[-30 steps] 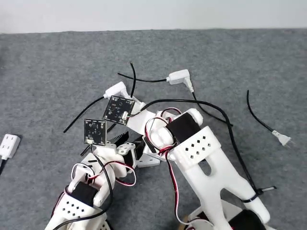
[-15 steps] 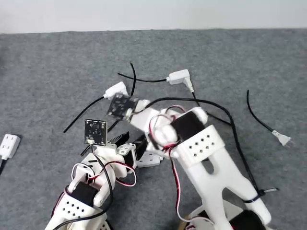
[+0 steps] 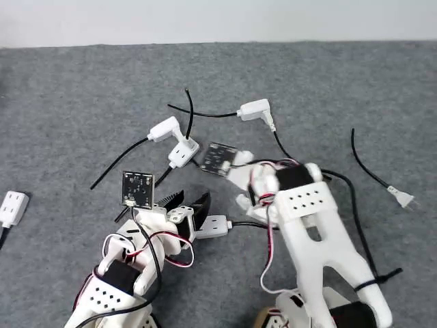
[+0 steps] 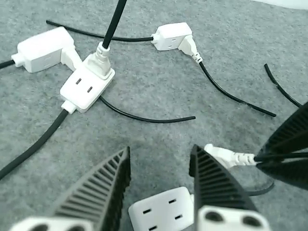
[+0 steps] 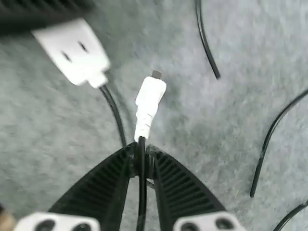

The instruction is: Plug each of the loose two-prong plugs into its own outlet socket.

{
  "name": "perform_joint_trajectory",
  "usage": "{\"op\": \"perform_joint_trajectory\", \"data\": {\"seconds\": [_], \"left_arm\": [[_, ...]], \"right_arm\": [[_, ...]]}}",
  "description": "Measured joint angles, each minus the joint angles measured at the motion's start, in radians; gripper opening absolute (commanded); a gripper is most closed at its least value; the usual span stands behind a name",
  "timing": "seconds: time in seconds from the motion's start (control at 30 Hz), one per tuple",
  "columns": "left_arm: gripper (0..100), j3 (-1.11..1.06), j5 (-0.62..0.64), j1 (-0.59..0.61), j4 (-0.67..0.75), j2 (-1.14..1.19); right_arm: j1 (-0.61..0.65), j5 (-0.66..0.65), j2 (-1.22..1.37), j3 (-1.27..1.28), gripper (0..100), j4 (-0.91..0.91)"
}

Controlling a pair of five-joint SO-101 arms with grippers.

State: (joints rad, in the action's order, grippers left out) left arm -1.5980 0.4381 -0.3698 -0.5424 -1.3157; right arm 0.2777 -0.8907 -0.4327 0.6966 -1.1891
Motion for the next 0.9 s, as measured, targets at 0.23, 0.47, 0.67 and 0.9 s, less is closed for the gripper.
{"op": "perform_joint_trajectory", "data": {"seconds": [0.23,0.47,0.67,0.9], "left_arm": [[19,0.000,-0.015,0.000,0.000,0.000],[19,0.000,-0.015,0.000,0.000,0.000],[19,0.000,-0.015,0.000,0.000,0.000],[19,0.000,-0.015,0.000,0.000,0.000]], "right_arm": [[-0.216,-0.157,0.000,0.183,0.9,0.201],[-0.342,-0.221,0.000,0.321,22.0,0.411],[-0.371,-0.227,-0.002,0.322,28.8,0.436],[-0.258,-0.229,-0.009,0.322,27.1,0.439]]}}
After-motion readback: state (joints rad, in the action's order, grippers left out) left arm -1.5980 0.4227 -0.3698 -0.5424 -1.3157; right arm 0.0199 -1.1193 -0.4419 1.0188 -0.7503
